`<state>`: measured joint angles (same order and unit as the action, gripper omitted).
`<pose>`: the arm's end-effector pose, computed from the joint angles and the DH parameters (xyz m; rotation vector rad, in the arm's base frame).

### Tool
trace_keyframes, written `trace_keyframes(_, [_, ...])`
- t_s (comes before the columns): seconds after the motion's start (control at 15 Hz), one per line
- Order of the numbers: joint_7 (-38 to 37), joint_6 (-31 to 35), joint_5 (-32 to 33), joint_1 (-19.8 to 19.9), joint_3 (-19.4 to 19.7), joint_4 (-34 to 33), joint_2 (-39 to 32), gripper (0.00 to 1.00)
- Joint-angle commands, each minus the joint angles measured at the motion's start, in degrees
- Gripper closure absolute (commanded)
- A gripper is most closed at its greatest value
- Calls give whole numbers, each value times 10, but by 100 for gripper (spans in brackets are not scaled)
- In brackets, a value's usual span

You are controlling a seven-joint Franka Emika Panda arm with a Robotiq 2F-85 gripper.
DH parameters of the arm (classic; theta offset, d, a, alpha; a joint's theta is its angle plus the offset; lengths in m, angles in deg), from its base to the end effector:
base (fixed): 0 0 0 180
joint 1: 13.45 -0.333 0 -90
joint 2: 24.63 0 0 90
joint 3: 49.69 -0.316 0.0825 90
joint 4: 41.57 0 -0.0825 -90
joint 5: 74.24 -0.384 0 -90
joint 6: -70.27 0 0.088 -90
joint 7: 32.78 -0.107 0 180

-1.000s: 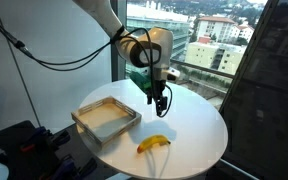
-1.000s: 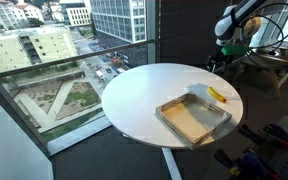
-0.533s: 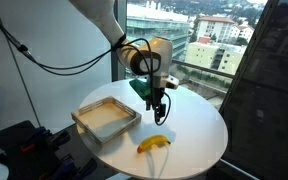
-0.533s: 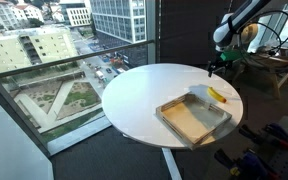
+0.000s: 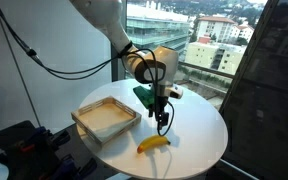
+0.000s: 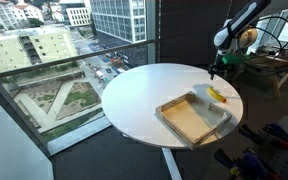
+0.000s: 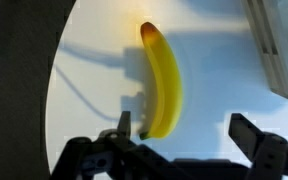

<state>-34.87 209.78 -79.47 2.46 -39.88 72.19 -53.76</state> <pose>0.5469 -0.2607 0.2046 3.0130 -0.8293 -0.0840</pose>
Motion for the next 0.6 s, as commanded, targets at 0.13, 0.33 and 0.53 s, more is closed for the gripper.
trace_keyframes(0.13, [20, -10, -15, 13, -6, -25, -26, 0])
trace_keyframes(0.33, [18, -5, -13, 11, -7, -26, -35, 0])
trace_keyframes(0.53, [17, -2, -13, 11, -9, -29, -43, 0])
